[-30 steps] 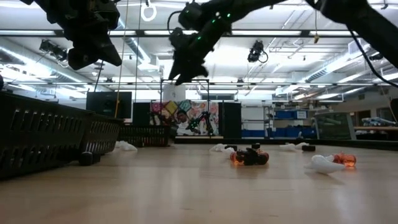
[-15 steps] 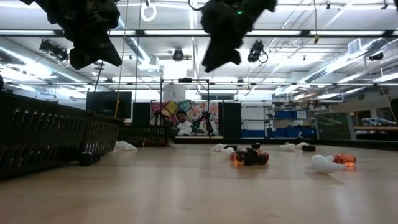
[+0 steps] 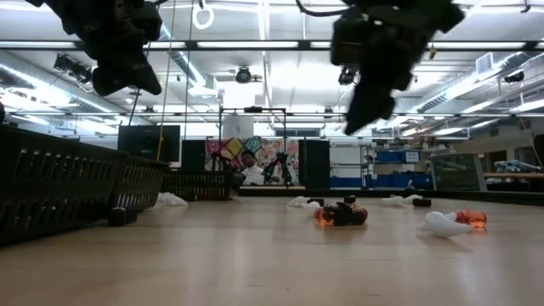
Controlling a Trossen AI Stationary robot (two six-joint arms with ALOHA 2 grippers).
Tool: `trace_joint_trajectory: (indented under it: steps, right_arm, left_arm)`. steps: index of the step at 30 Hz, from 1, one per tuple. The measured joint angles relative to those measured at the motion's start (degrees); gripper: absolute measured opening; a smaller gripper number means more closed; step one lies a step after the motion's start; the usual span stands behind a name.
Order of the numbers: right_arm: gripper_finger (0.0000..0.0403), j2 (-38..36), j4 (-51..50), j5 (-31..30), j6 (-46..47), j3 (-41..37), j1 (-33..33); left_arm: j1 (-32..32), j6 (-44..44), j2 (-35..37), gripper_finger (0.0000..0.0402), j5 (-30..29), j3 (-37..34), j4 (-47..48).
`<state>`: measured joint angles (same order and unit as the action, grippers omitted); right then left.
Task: Sort Halloween decoration
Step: Put the bottom right orange pumpkin toy into the top black bin
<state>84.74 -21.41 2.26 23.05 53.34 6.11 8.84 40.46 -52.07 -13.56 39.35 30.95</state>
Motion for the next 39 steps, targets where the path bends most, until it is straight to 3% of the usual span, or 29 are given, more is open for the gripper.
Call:
trace_joint_trajectory:
  steps: [13,19,23,27,33,39]
  right_arm:
    - [0.0190,-2.14,-0.34,-6.60,11.63,-6.62,14.86]
    - [0.0190,-1.93,2.40,-9.91,11.31,-7.77,21.59]
    - [0.0190,-1.54,9.37,-19.13,10.33,-10.67,25.40]
    - [0.0190,-1.50,20.25,-29.04,17.08,-16.92,27.74]
    - [0.0190,-1.48,39.67,-37.25,20.79,-26.68,30.20]
    - [0.0190,-1.48,40.65,-41.26,22.68,-31.37,32.10]
  left_arm:
    - [-2.81,3.09,5.04,0.0009,-0.11,0.00,8.11]
    - [-5.82,1.34,6.27,0.0009,-0.54,0.02,9.20]
    - [-7.59,-0.28,6.34,0.0009,-0.57,0.02,9.37]
    - [-8.46,-0.79,6.38,0.0009,-0.59,0.02,9.77]
    - [-8.41,-1.13,6.38,0.0009,-0.59,0.02,10.13]
    - [-8.41,-1.22,6.38,0.0009,-0.59,0.02,11.18]
